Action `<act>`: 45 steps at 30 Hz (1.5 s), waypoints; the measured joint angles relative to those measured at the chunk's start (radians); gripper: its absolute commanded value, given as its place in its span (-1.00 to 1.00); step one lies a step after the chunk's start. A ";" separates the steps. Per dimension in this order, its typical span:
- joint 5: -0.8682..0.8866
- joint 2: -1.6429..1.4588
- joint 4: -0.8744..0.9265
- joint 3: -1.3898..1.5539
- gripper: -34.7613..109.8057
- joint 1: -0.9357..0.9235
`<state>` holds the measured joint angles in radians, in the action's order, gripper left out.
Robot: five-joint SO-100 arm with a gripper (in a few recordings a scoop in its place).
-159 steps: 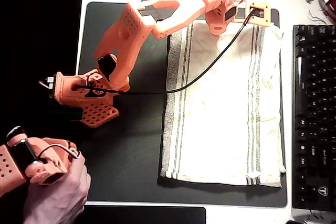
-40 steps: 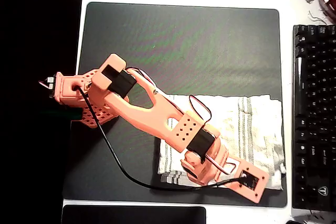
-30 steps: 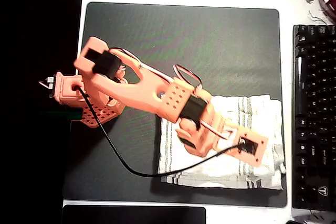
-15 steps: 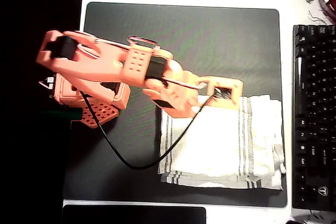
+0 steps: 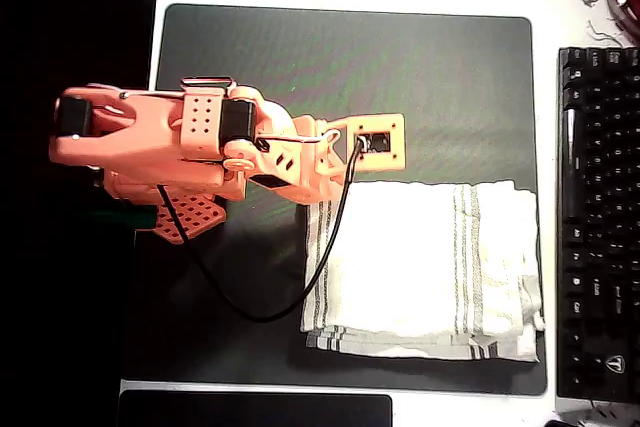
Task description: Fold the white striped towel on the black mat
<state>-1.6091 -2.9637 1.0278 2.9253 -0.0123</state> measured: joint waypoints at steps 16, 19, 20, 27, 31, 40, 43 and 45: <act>0.028 -0.360 0.095 0.206 -0.52 0.015; 0.046 -0.360 0.117 0.210 -0.52 0.015; 0.051 -0.364 0.120 0.210 -0.52 0.015; 0.069 -0.371 0.198 0.210 -0.52 0.015; 0.069 -0.371 0.245 0.210 -0.52 0.015; 0.035 -0.373 0.328 0.210 -0.52 0.015; 0.026 -0.373 0.333 0.210 -0.52 0.015; 0.026 -0.373 0.336 0.210 -0.52 0.015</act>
<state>-1.5831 -3.3364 1.3637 3.1355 0.0031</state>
